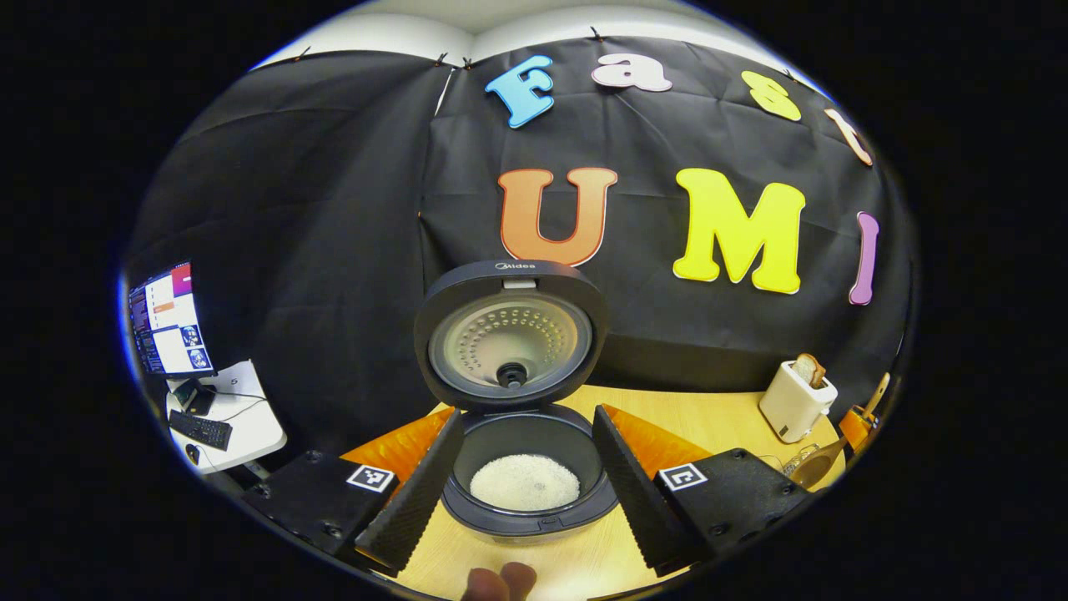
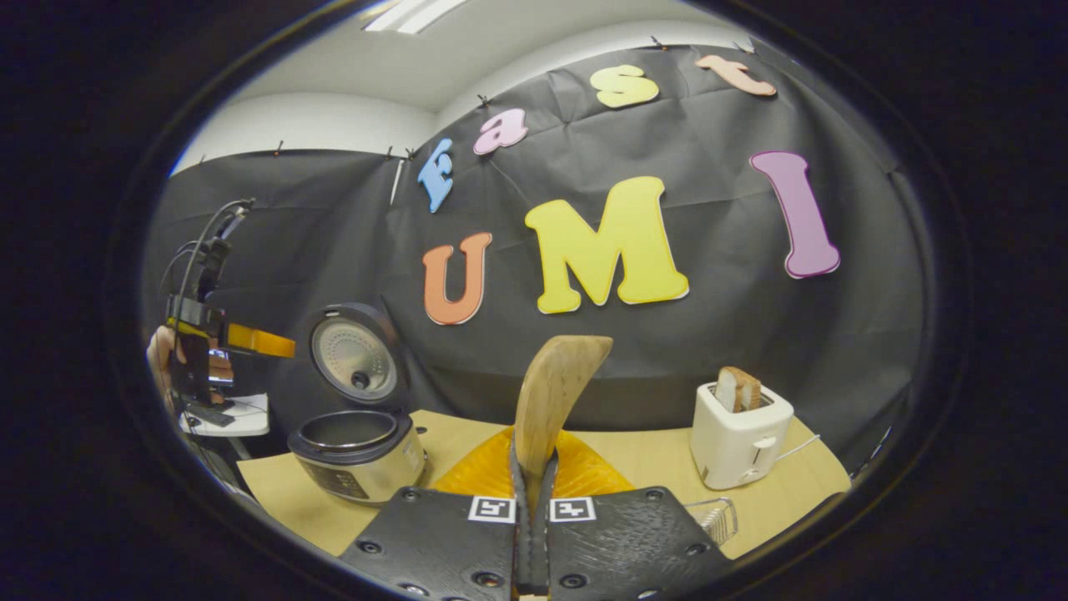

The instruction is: Close the left gripper, press the button to open the rice cooker; take a wooden spoon from the chopstick holder with the right hand, scoop a spoonful of rice and pour it into the rice cooker, then put the wooden spoon back into the chopstick holder.

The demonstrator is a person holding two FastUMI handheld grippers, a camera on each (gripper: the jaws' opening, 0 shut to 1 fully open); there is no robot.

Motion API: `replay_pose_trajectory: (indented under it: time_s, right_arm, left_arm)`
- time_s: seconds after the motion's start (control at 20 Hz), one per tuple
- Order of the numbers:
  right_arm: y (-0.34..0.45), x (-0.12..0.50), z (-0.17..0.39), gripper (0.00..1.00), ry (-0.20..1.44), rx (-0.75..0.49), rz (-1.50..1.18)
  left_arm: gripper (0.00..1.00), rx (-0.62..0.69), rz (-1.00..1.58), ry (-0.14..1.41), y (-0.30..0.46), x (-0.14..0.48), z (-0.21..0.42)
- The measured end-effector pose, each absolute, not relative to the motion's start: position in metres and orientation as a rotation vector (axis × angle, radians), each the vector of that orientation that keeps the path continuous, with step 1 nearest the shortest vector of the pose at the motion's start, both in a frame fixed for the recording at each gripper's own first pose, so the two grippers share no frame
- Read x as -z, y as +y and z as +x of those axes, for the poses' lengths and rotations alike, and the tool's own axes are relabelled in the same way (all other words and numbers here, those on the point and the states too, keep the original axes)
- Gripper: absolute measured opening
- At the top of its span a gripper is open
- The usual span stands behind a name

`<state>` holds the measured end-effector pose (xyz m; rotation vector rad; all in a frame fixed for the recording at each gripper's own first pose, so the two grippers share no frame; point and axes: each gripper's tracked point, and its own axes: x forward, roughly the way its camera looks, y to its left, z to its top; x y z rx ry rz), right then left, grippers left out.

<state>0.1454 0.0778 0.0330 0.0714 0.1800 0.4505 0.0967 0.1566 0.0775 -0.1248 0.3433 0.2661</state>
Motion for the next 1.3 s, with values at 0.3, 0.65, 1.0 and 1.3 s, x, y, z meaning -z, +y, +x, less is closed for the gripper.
replay_pose_trajectory:
  time_s: [0.3,0.65,1.0,1.3]
  right_arm:
    - [0.088,-0.002,0.163,0.0,0.266,-0.364,0.072]
    - [0.111,0.044,0.185,0.0,0.335,-0.241,-0.053]
    - [0.114,0.087,0.196,0.01,0.399,-0.092,-0.288]
    - [0.131,0.122,0.2,0.0,0.509,-0.063,-0.361]
  left_arm:
    - [0.98,-0.2,-0.007,0.212,0.114,-0.056,0.061]
    - [0.99,-0.163,-0.027,0.125,0.087,-0.033,0.03]
    - [0.99,-0.186,-0.03,0.094,0.105,-0.016,0.006]
    - [0.98,-0.213,-0.059,0.071,0.121,-0.013,-0.005]
